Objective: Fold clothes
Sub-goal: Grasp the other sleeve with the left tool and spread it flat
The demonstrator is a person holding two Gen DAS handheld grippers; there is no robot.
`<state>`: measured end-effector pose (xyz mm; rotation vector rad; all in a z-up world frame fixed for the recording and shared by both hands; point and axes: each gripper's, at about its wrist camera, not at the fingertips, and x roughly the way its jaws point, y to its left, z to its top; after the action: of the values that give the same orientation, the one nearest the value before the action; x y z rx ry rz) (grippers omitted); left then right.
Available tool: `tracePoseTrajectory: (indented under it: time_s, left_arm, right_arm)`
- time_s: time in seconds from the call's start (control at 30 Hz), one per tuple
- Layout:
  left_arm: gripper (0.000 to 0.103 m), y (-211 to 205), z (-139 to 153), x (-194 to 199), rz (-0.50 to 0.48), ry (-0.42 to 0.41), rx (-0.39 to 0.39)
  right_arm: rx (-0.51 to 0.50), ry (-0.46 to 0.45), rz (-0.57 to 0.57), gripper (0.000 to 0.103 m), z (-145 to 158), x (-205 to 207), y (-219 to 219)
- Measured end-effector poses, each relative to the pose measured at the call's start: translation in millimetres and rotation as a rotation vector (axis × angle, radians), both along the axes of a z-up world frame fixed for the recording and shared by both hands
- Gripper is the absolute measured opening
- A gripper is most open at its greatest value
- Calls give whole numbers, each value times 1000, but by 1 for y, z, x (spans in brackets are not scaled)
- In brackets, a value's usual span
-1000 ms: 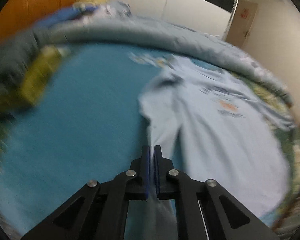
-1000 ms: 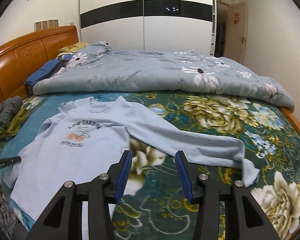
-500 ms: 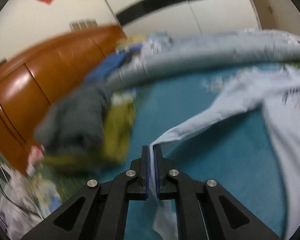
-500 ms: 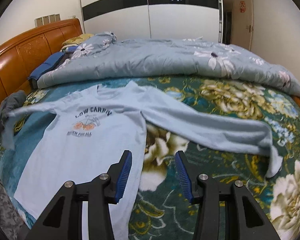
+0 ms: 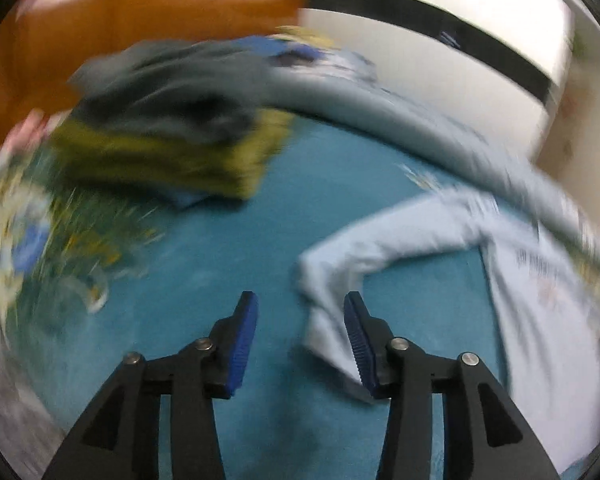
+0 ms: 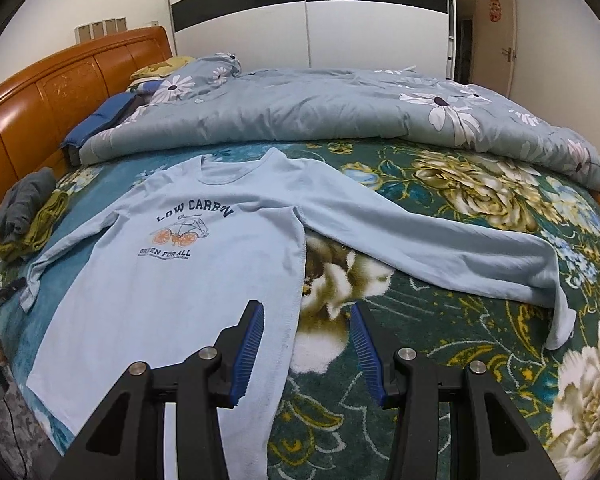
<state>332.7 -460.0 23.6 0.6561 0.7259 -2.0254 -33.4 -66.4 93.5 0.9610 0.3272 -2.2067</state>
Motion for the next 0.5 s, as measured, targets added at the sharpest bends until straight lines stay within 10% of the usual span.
tracePoseTrajectory:
  time_s: [0.2, 0.5]
  left_arm:
    - [46, -12, -15, 21, 51, 209, 249]
    - [34, 9, -26, -20, -16, 127, 222]
  right_arm:
    - [-18, -14, 7, 49, -2, 2, -6]
    - [-4, -8, 46, 49, -5, 13, -20]
